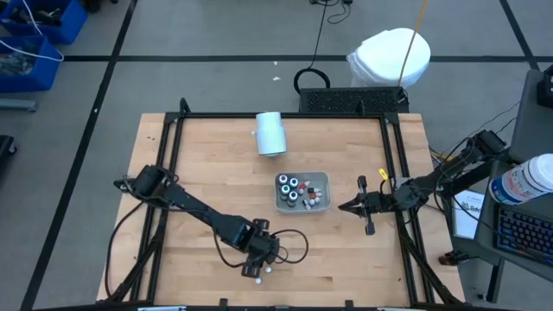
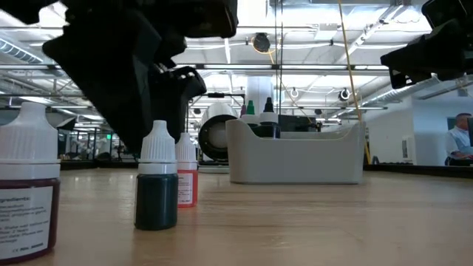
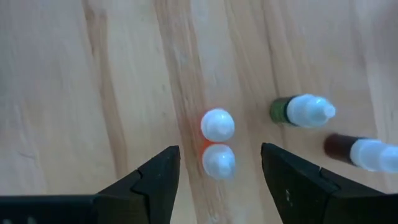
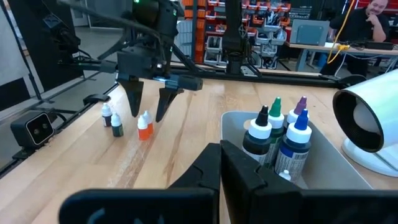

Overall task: Pick & Place food coloring
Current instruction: Put the orange food coloring bottle into the gray bin

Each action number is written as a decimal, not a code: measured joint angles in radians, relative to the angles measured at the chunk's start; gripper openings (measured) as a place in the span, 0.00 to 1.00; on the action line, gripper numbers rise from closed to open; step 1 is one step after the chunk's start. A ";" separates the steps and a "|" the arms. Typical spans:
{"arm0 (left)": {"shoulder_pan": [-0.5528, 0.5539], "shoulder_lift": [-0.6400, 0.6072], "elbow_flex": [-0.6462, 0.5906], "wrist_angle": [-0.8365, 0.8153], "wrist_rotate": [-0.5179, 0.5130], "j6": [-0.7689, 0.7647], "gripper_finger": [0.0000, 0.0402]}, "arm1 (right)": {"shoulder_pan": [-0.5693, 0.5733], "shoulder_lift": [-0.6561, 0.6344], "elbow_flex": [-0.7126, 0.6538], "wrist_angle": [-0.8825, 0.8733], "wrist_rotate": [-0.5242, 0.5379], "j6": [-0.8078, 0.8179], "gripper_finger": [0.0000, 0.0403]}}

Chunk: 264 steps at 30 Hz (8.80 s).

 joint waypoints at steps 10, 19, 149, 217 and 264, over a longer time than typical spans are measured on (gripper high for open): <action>0.001 0.007 0.000 0.009 0.000 0.008 0.46 | 0.000 0.000 0.000 -0.001 0.000 0.000 0.00; 0.002 0.006 0.000 0.008 0.002 0.008 0.21 | 0.000 0.000 0.000 -0.001 0.000 0.000 0.00; -0.143 -0.024 0.626 -0.380 -0.380 -0.091 0.02 | 0.000 -0.111 0.000 -0.055 0.011 0.037 0.00; -0.227 -0.220 0.365 -0.667 -0.789 -0.009 0.01 | 0.027 0.219 -0.018 0.432 -0.319 -0.410 0.00; -0.003 -0.817 -1.057 1.096 -0.438 0.314 0.04 | -0.005 0.540 0.590 -0.350 0.126 -0.137 0.00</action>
